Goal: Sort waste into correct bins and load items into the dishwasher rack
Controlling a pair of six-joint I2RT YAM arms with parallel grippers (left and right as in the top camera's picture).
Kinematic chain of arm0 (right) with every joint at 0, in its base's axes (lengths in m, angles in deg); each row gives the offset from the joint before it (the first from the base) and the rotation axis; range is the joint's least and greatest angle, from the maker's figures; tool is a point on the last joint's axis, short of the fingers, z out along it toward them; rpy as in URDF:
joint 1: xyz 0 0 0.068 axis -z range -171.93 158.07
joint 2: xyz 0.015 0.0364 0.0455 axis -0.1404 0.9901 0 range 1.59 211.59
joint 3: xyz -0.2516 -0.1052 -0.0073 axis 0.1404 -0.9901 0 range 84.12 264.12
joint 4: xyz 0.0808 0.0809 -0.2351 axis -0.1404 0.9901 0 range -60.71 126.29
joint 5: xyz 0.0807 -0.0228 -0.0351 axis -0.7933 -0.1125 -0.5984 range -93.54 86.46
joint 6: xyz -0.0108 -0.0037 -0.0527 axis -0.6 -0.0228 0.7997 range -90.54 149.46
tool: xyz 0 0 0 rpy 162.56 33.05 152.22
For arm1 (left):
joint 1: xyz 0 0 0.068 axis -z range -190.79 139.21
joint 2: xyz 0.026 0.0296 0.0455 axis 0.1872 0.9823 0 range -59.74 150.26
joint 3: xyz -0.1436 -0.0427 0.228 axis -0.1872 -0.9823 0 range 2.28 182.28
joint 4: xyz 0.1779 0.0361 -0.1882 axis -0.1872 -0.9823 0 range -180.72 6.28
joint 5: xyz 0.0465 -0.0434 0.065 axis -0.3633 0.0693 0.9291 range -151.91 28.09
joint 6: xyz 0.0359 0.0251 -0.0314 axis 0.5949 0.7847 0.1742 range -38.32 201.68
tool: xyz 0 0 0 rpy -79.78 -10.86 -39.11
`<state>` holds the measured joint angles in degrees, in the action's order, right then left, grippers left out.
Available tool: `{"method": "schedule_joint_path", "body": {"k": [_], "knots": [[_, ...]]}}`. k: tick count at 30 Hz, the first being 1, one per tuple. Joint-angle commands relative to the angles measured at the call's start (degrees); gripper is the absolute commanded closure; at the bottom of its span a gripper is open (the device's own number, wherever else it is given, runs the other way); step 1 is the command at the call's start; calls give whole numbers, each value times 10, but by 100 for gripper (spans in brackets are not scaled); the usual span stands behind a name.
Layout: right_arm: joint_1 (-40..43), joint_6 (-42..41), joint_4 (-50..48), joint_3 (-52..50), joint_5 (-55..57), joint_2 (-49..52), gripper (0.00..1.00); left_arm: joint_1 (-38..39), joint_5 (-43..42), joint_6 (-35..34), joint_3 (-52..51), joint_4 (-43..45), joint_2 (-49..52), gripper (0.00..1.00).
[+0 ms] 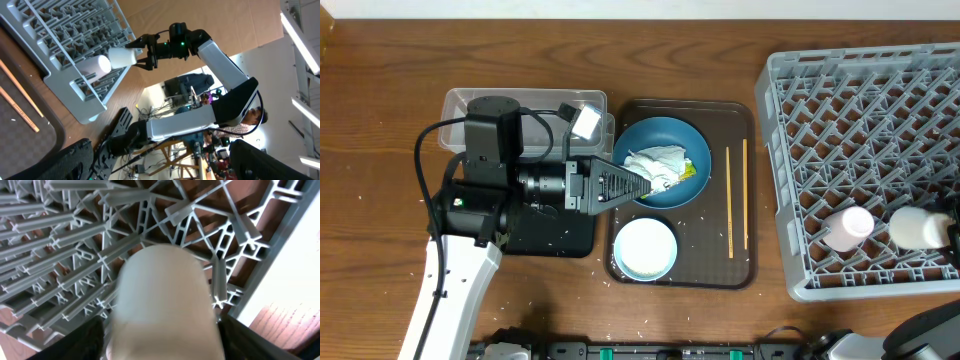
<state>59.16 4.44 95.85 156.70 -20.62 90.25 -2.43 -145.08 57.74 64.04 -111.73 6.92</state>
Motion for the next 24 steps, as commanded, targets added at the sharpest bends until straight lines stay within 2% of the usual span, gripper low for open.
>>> {"method": "schedule_joint_path", "body": {"k": [1,10,13,17,20,24], "knots": [[2,-13,-7,-2,-2,3,25,-2,3,12,2,-3,2,10],[-30,91,-13,-1,-190,-31,22,0,5,14,2,-4,2,10],[-70,137,-13,-1,-251,-76,25,17,48,25,2,-7,0,10],[-177,179,-12,-1,-242,-165,30,67,205,42,2,-45,-5,10],[-279,180,-15,-2,-172,-228,31,124,382,57,2,-96,-6,10],[-411,137,-11,-2,-51,-277,31,207,620,59,2,-156,-4,10]]}}
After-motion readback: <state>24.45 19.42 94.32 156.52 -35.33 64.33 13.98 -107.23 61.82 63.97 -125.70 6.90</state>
